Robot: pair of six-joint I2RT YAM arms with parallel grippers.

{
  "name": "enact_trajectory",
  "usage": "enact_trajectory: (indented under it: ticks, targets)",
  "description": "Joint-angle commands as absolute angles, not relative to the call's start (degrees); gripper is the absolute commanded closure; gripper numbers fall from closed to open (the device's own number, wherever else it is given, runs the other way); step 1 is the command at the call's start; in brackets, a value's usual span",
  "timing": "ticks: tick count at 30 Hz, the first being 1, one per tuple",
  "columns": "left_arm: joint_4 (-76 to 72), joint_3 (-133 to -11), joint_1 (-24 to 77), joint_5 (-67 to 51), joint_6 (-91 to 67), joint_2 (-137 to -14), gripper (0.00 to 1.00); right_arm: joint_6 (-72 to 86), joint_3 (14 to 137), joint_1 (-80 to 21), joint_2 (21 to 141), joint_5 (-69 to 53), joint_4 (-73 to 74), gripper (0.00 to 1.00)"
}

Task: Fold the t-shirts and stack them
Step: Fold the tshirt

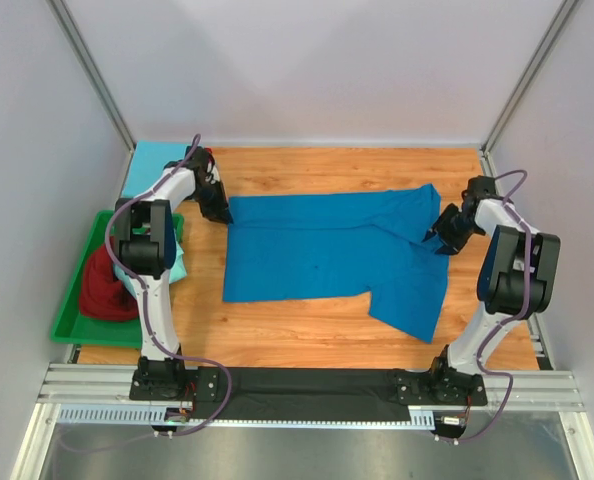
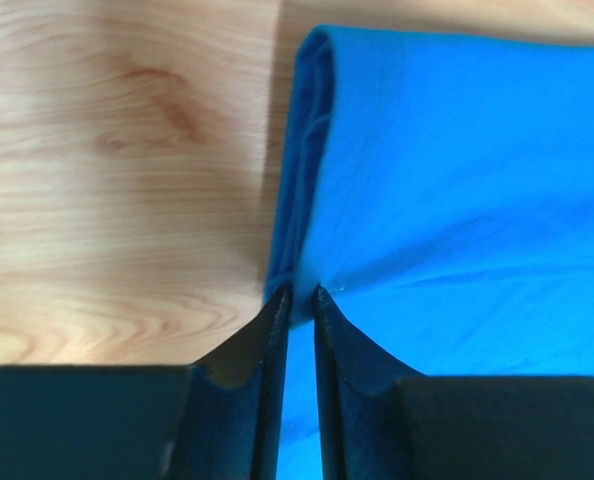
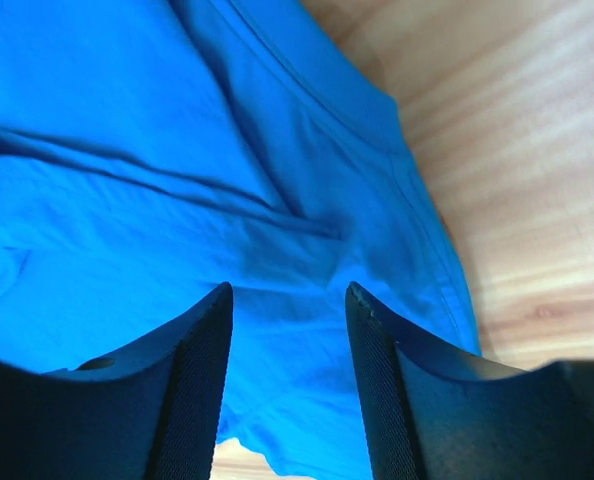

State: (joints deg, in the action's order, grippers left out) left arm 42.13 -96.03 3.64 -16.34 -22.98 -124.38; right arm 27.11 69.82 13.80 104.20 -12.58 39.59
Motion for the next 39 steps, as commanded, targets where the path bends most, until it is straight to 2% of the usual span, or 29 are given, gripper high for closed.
enact_trajectory:
  ticks: [1, 4, 7, 12, 14, 15, 21, 30, 39]
  targets:
    - [47.19, -98.27, 3.34, -11.96, -21.71, -122.97, 0.74, 26.63, 74.35, 13.63, 104.68, -13.8, 37.53, 0.49]
    - [47.38, -95.46, 3.43, -8.97, -22.76, -117.36, 0.49, 26.89, 77.51, 12.31, 103.97, -14.5, 36.65, 0.39]
    - [45.71, -93.26, 4.3, -9.32, -23.64, -113.22, 0.46, 27.42, 81.28, 11.17, 105.37, -15.02, 35.6, 0.34]
    - [44.13, -93.78, 7.64, -9.23, -24.17, -110.66, 0.49, 28.48, 90.34, 9.76, 112.13, -12.23, 37.18, 0.33]
    - [41.33, -94.22, 8.17, -10.8, -24.17, -110.65, 0.58, 28.48, 94.64, 9.76, 114.25, -8.99, 37.09, 0.35]
    - [39.74, -94.48, 8.09, -11.85, -24.17, -111.18, 0.63, 27.95, 96.14, 9.84, 116.35, -8.27, 36.74, 0.4]
    - [30.07, -100.53, 7.47, -22.4, -28.98, -119.42, 0.66, 27.6, 106.07, 9.84, 124.27, -6.42, 35.6, 0.53]
    - [21.36, -103.27, 7.3, -26.8, -35.16, -127.0, 0.67, 22.85, 114.25, 9.93, 132.36, -4.31, 35.07, 0.49]
    - [25.83, -105.38, 6.68, -23.21, -35.33, -130.87, 0.72, 22.5, 119.71, 10.02, 136.67, -4.92, 35.51, 0.55]
